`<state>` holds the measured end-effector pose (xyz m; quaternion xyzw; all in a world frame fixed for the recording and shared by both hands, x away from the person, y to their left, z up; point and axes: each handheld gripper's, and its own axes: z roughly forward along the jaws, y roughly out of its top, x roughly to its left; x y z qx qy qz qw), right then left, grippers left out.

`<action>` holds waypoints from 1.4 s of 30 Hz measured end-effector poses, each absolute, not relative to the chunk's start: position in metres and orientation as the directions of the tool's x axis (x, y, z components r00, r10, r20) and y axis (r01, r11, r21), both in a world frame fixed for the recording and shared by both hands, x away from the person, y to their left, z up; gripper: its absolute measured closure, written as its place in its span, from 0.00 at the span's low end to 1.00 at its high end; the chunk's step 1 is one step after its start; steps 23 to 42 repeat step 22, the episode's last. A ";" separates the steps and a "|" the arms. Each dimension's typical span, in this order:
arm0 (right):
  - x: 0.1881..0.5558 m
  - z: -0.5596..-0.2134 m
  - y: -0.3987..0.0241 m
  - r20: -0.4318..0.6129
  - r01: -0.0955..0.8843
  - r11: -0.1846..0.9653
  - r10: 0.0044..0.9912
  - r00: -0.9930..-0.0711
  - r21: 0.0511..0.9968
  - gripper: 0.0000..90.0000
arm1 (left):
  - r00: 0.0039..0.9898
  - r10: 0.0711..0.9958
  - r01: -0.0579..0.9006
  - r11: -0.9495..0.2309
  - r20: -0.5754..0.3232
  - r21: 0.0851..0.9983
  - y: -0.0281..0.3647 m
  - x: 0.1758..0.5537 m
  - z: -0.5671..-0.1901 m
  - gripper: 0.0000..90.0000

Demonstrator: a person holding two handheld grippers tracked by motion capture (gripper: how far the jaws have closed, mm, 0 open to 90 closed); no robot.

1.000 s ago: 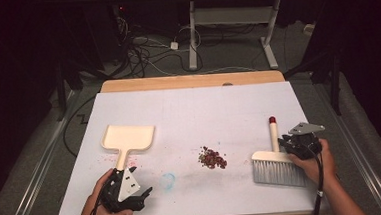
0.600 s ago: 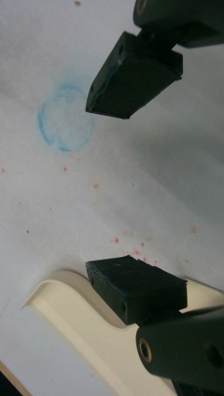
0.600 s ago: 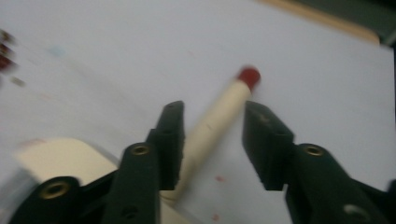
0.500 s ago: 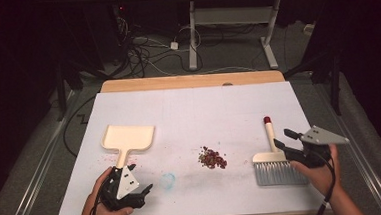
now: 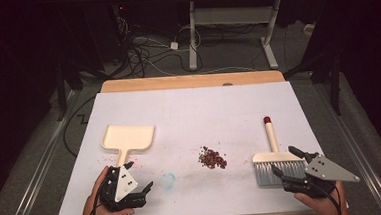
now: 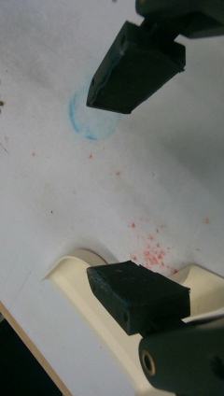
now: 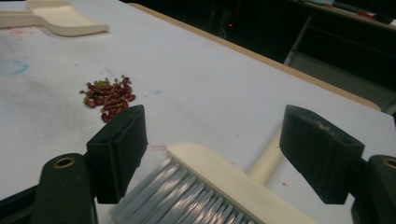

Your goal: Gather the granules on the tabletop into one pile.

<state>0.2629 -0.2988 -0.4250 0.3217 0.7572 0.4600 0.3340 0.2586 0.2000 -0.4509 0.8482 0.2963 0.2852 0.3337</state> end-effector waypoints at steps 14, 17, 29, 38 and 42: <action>0.266 -0.428 -0.297 -0.241 0.185 0.399 0.798 -0.553 0.898 0.24 | 0.686 0.668 0.313 -0.629 0.288 0.712 0.195 0.262 -0.455 0.18; 0.267 -0.429 -0.298 -0.241 0.186 0.401 0.796 -0.555 0.897 0.24 | 0.689 0.665 0.316 -0.633 0.288 0.707 0.194 0.263 -0.456 0.18; 0.271 -0.431 -0.302 -0.253 0.193 0.412 0.801 -0.543 0.891 0.24 | 0.692 0.660 0.315 -0.639 0.290 0.702 0.193 0.265 -0.456 0.18; 0.271 -0.431 -0.302 -0.253 0.193 0.412 0.801 -0.543 0.891 0.24 | 0.692 0.660 0.315 -0.639 0.290 0.702 0.193 0.265 -0.456 0.18; 0.271 -0.431 -0.302 -0.253 0.193 0.412 0.801 -0.543 0.891 0.24 | 0.692 0.660 0.315 -0.639 0.290 0.702 0.193 0.265 -0.456 0.18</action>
